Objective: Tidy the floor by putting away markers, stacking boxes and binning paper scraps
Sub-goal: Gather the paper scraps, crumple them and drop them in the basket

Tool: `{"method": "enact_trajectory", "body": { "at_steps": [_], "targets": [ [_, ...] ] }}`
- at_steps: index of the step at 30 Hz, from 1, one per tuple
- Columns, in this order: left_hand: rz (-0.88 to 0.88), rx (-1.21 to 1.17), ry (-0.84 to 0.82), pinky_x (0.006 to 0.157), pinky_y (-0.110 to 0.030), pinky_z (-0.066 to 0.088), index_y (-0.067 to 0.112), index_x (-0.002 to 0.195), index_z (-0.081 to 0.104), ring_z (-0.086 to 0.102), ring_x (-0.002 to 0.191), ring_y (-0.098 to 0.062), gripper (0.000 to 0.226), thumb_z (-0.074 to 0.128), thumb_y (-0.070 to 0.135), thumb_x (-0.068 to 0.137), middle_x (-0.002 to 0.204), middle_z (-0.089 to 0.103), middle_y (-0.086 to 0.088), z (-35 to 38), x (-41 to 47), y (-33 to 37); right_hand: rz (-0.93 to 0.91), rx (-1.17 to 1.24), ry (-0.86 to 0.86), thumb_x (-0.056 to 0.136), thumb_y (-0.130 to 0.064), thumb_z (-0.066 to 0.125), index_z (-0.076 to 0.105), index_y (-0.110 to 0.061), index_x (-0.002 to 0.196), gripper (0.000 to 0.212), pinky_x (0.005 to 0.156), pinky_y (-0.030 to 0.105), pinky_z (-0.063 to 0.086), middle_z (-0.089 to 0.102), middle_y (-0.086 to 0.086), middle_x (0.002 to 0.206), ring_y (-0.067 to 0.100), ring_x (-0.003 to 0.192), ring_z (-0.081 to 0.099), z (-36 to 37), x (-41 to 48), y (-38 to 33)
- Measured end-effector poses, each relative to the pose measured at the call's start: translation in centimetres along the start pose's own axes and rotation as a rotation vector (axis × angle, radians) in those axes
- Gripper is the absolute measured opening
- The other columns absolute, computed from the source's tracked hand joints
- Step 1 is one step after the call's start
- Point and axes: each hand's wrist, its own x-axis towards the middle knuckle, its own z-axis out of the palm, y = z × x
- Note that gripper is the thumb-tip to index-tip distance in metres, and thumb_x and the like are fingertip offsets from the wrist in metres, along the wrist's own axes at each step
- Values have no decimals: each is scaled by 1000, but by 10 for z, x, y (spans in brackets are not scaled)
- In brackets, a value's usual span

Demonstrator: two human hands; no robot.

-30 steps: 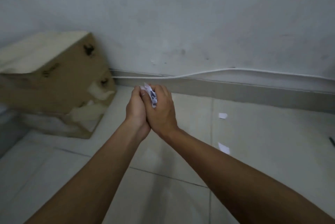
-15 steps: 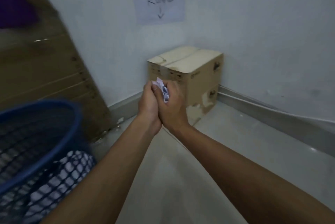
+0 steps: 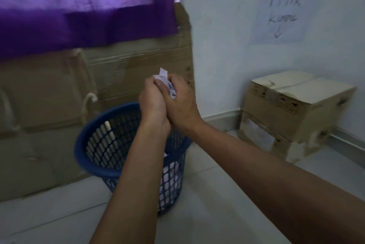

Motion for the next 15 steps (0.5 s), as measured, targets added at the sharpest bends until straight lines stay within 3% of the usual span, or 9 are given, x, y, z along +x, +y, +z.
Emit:
{"method": "enact_trajectory", "body": {
  "at_steps": [3, 6, 8, 9, 11, 12, 15],
  "targets": [
    [-46, 105, 89, 58, -25, 51, 16, 84, 71, 70, 63, -14, 33, 45, 37, 90, 73, 74, -1, -23, 21, 8, 86, 76, -189, 101, -40, 50, 58, -17, 93, 26, 61, 14, 46, 66, 5, 92, 6, 76, 61, 20, 3, 2],
    [-75, 304, 124, 73, -33, 50, 9, 97, 65, 62, 73, -22, 29, 46, 30, 96, 86, 67, -7, -37, 34, 5, 115, 12, -302, 102, -39, 49, 57, -16, 85, 30, 54, 11, 43, 66, 1, 82, -5, 62, 55, 20, 1, 12],
    [-22, 413, 135, 86, -41, 53, 11, 98, 64, 60, 80, -24, 22, 48, 26, 97, 90, 62, -7, -44, 40, -3, 149, -35, -347, 98, -36, 58, 62, -13, 99, 23, 58, 12, 43, 66, -3, 89, -5, 69, 56, 13, 2, 19],
    [-23, 453, 155, 90, -43, 53, 15, 90, 63, 60, 83, -25, 20, 48, 27, 97, 91, 62, -6, -44, 41, -6, 175, -76, -379, 93, -35, 65, 62, -13, 114, 31, 64, 13, 44, 64, -4, 101, -3, 79, 57, 8, 2, 21],
    [-36, 525, 210, 83, -40, 53, 27, 75, 58, 59, 78, -21, 25, 45, 31, 97, 83, 58, 0, -43, 40, -9, 203, -191, -417, 84, -40, 75, 52, -13, 135, 62, 75, 18, 43, 59, -2, 120, 6, 97, 55, -1, 2, 26],
    [-8, 550, 223, 75, -36, 51, 30, 75, 58, 56, 74, -17, 27, 44, 31, 97, 80, 55, 4, -42, 41, -10, 199, -235, -409, 81, -43, 77, 52, -15, 136, 66, 79, 22, 43, 58, -1, 125, 8, 100, 55, -4, 2, 29],
    [122, 650, 194, 55, -27, 41, 31, 100, 66, 54, 69, -9, 24, 42, 25, 98, 84, 57, 11, -41, 40, -19, 201, -235, -333, 84, -38, 75, 63, -17, 122, 45, 85, 29, 49, 64, 1, 120, 14, 103, 60, -11, -1, 31]
  ]
}}
